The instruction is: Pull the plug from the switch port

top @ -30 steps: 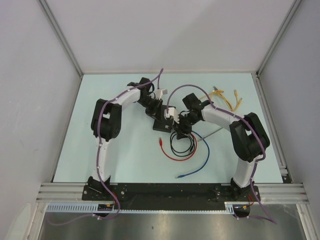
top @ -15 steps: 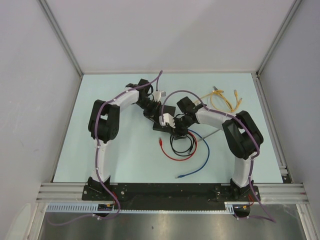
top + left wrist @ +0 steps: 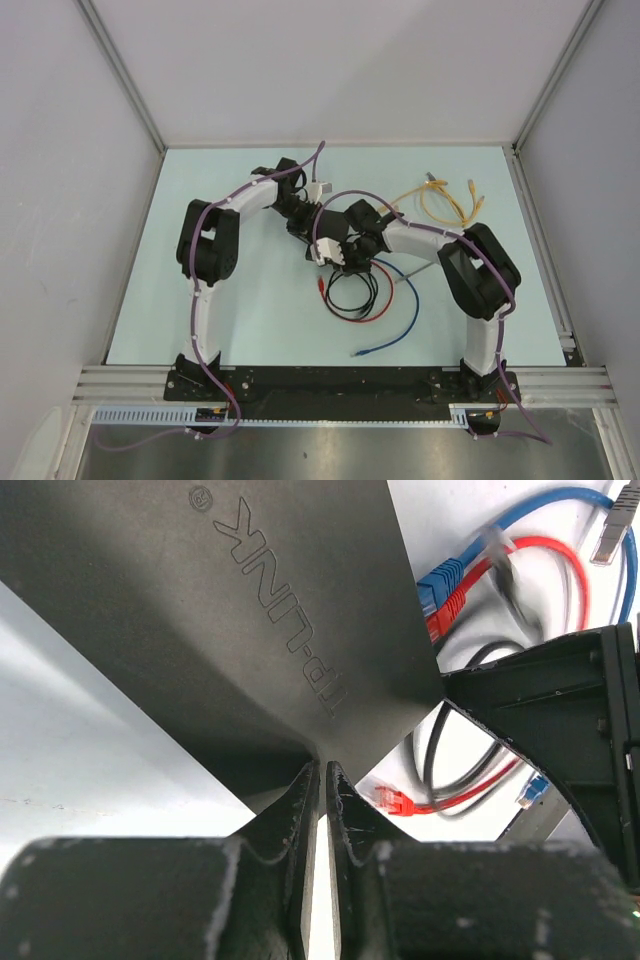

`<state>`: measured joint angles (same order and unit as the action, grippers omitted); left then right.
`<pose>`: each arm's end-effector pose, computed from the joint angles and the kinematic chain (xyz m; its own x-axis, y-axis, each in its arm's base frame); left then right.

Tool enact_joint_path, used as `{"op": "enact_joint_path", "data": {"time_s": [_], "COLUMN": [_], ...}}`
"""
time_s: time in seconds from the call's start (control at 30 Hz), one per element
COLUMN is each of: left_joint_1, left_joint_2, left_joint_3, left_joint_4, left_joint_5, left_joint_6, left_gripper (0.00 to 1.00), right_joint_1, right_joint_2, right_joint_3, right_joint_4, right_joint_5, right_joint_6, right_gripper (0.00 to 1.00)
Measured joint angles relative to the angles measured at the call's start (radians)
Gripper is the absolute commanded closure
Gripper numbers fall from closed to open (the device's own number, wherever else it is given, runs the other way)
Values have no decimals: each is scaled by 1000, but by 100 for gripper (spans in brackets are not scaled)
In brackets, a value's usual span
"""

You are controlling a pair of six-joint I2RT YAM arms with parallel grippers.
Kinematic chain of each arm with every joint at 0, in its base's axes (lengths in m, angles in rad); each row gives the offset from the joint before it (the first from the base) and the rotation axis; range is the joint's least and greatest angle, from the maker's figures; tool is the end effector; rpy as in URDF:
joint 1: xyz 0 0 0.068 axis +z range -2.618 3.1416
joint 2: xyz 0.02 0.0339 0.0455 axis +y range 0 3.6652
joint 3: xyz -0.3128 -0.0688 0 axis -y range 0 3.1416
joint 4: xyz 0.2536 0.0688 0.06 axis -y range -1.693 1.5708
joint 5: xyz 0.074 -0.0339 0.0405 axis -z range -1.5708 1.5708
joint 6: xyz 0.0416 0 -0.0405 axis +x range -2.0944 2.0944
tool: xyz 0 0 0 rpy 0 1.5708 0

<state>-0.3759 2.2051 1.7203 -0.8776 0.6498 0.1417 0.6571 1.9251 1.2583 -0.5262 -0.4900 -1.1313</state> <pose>0.4371 -0.1996 0.1956 -0.8432 0.4537 -0.2884 0.5332 0.6370 -0.5568 0.3093 0.2633 0.1943 0.2990 -0.7778 -0.5528 -0.9538 -0.2617 -0.1477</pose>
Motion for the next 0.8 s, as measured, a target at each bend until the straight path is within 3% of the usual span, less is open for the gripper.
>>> {"op": "enact_joint_path", "data": {"time_s": [0.33,0.5,0.8], "left_joint_1": [0,1,2], "left_joint_2": [0,2,36], "left_joint_3": [0,2,58], "left_joint_4": [0,-1,-19], "left_joint_5": [1,5,11], "left_joint_6": [-1,-2,-2], "left_gripper": [86,86,86], "right_joint_1": [-151,-230,-416], "right_joint_2": [-66,-148,-183], "right_joint_3": [48,269,531], "right_joint_4": [-124,-169,17], "right_joint_5": [-184,-318,-381], "right_joint_6": [122,317,760], "right_gripper": [97,98,100]}}
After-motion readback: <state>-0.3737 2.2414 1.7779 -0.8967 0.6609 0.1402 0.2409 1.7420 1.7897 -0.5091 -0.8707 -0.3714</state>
